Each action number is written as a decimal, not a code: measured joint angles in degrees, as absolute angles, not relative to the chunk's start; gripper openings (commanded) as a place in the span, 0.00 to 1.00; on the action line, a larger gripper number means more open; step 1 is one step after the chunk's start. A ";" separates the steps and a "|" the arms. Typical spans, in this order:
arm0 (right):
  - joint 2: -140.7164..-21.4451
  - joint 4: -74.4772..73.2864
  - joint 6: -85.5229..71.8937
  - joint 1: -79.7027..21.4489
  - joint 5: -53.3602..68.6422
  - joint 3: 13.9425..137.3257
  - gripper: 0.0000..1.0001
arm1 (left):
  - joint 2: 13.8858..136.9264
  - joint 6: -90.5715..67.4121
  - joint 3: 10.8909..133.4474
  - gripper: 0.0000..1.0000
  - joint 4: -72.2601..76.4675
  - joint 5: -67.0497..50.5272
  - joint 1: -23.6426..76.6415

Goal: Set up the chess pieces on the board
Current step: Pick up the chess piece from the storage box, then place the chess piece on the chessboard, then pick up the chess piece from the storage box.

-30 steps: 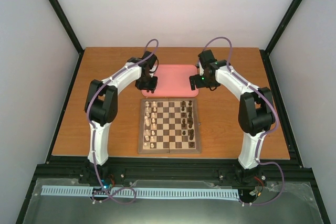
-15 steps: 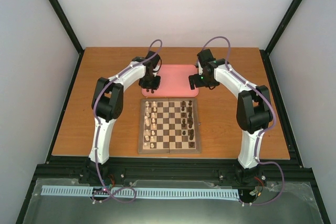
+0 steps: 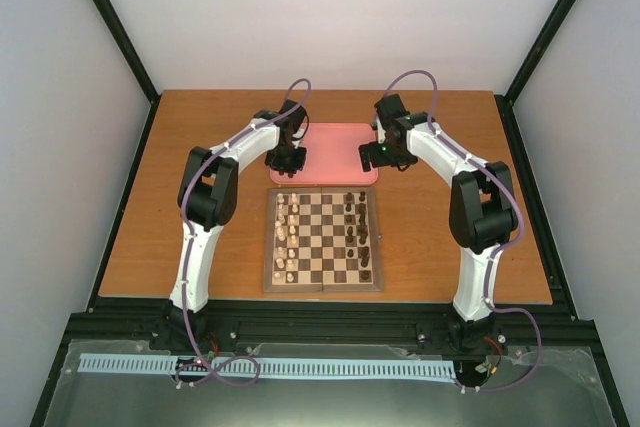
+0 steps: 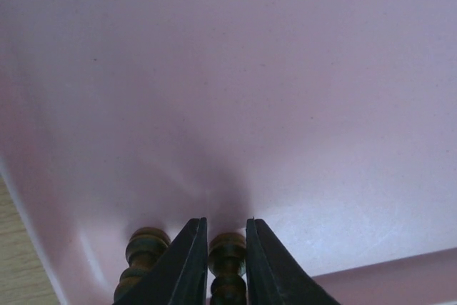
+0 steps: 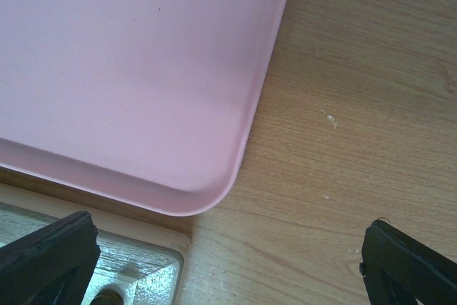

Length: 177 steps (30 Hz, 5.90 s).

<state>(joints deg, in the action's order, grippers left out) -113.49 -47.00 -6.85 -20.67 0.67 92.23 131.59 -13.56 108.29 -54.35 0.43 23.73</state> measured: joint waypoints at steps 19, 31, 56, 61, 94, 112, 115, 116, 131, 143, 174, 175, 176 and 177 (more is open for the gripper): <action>-113.71 -47.00 -6.79 -20.67 0.49 92.23 1.00 | 125.14 -13.50 108.01 0.01 -59.77 0.89 24.53; -113.73 -47.31 -6.63 -20.67 -0.38 94.56 1.00 | 114.08 -13.56 107.31 0.01 -63.92 -1.56 32.14; -113.71 -46.28 -6.81 -20.64 -0.40 91.81 1.00 | 104.05 -22.70 89.30 0.01 -63.31 -9.78 60.25; -113.49 -46.04 -6.92 -20.64 -0.47 90.83 1.00 | 104.25 -22.72 87.20 0.01 -61.08 -10.20 60.29; -113.40 -44.10 -6.48 -20.64 -0.56 89.08 1.00 | 111.37 -22.98 82.43 0.04 -49.28 -9.32 60.29; -113.40 -43.92 -6.44 -20.64 -0.36 89.06 1.00 | 111.31 -23.38 80.60 0.14 -47.09 -11.03 60.29; -113.40 -43.90 -6.44 -20.64 -0.36 88.90 1.00 | 111.31 -23.40 80.60 0.18 -47.05 -11.00 60.29; -113.40 -43.92 -6.44 -20.64 -0.36 88.82 1.00 | 111.31 -23.46 80.60 0.18 -47.05 -10.94 60.29; -113.40 -43.92 -6.44 -20.64 -0.16 88.75 1.00 | 111.31 -23.46 80.40 0.28 -47.48 -10.20 60.29; -113.40 -43.99 -6.44 -20.64 0.49 88.84 1.00 | 110.41 -20.93 81.87 0.41 -49.19 -8.12 60.29; -113.38 -44.34 -6.52 -20.64 0.69 89.17 1.00 | 102.67 -22.15 76.64 0.42 -53.60 -4.86 58.83; -113.38 -44.31 -6.52 -20.64 0.69 89.12 1.00 | 103.15 -22.15 76.64 0.42 -53.58 -5.02 58.83; -113.36 -44.31 -6.52 -20.64 0.69 89.06 1.00 | 103.59 -22.17 76.64 0.42 -53.56 -5.19 58.83; -113.30 -44.31 -6.52 -20.64 0.67 88.95 1.00 | 103.96 -22.17 76.64 0.42 -53.54 -5.45 58.83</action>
